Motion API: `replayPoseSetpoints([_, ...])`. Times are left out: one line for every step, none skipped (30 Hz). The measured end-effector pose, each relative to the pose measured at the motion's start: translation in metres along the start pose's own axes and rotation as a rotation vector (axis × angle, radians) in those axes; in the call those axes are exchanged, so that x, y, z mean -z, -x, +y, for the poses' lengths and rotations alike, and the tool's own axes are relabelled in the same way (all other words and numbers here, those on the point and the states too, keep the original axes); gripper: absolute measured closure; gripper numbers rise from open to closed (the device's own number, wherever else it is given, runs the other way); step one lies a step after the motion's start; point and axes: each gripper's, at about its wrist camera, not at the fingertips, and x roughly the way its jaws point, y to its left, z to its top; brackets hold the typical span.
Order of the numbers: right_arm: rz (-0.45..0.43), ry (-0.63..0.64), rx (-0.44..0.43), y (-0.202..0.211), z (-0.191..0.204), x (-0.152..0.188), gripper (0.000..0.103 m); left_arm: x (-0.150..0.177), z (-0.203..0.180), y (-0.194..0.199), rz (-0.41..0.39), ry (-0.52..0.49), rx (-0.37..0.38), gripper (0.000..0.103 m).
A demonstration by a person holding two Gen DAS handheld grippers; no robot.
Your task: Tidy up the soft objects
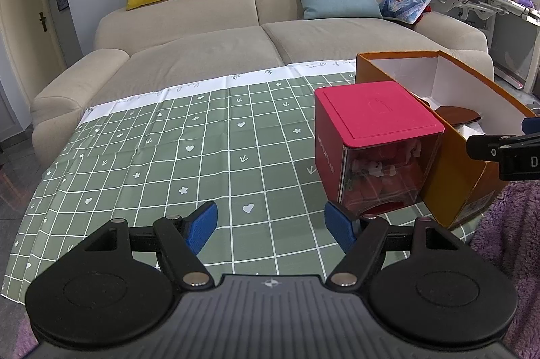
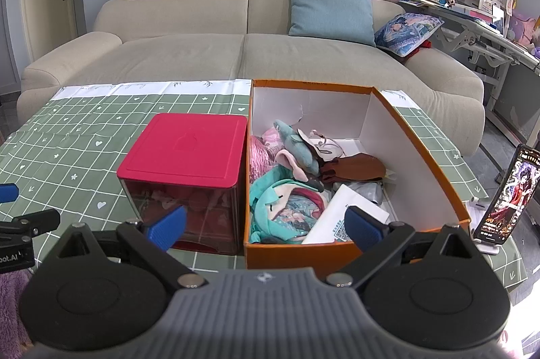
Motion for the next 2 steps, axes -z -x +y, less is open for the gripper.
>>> replayPoseSetpoints([0.000, 0.000, 0.000, 0.0001, 0.0000, -0.0001, 0.005, -0.0001, 0.0000, 0.0000, 0.000, 0.000, 0.000, 0.017])
replayPoseSetpoints([0.000, 0.000, 0.000, 0.0001, 0.0000, -0.0001, 0.005, -0.0002, -0.0001, -0.0002, 0.000, 0.000, 0.000, 0.017])
